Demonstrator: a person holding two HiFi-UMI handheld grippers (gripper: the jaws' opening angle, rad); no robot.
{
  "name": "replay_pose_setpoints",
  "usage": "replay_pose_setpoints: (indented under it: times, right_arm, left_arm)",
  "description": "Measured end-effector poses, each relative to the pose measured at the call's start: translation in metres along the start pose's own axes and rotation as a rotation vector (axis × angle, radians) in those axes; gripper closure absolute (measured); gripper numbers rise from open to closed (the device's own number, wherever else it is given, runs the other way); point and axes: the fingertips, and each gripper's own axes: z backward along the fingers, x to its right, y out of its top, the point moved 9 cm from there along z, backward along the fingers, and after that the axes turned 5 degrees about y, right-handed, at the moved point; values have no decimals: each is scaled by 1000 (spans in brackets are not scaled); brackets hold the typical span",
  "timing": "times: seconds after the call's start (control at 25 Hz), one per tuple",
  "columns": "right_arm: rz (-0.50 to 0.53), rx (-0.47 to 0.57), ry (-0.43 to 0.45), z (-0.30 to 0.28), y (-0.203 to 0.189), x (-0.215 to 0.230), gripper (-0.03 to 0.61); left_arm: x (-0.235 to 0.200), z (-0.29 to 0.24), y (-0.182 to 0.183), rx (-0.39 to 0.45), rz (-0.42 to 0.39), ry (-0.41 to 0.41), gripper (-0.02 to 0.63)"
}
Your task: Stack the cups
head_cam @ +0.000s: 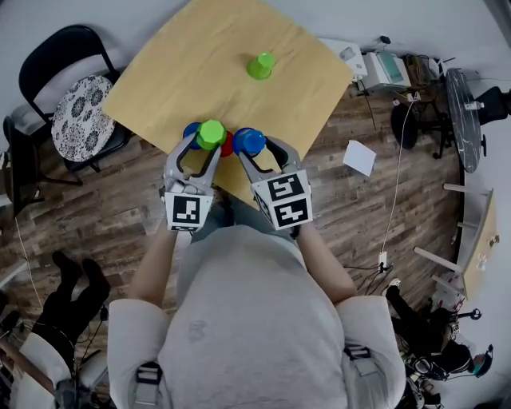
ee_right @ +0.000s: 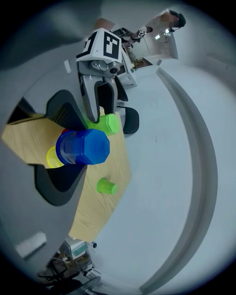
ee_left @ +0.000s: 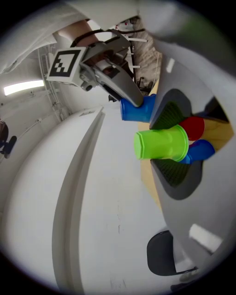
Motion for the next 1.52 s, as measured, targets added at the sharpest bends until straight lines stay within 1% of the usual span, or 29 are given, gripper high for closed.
replay_pose_setpoints:
  times: [0.28, 0.44, 0.52, 0.64, 0.8, 0.96, 1.04, 1.16, 1.28, 1.36, 1.44, 1.52]
  right_arm:
    - [1, -54, -9, -18, -1, -5, 351]
    - [-4, -61, -10, -21, -3, -3, 351]
    - [-5, -60, -10, -22, -4, -2, 351]
    - [-10, -50, -4, -22, -3, -4, 351]
    - [-18, -43, -2, -21, -2, -5, 351]
    - [-21, -28, 3, -20, -2, -6, 350]
    - [-26, -14, 14, -17, -2, -6, 350]
    - [-38, 28, 31, -9, 2, -8, 350]
    - [-43, 74, 47, 4, 8, -9, 350]
    - [-51, 114, 51, 16, 13, -8, 351]
    - [-66, 155, 40, 28, 18, -2, 351]
    - [-84, 191, 21, 39, 23, 9, 351]
  left_arm:
    - [1, 5, 5, -15, -1, -9, 370]
    - [0, 7, 3, -9, -3, -3, 370]
    - [-1, 8, 4, -16, 5, 2, 370]
    - [-2, 10, 5, 1, -2, 9, 370]
    - [-3, 13, 5, 1, -1, 12, 370]
    - [-5, 17, 8, 14, 20, 25, 370]
    - [-6, 22, 13, 23, 50, 43, 370]
    - [-13, 32, 25, 22, 130, 84, 371]
    - [-27, 42, 30, 42, 178, 146, 402]
    - [-38, 49, 28, 64, 193, 196, 446]
    - [-46, 53, 28, 75, 233, 238, 477]
    - [-53, 56, 29, 68, 255, 273, 498]
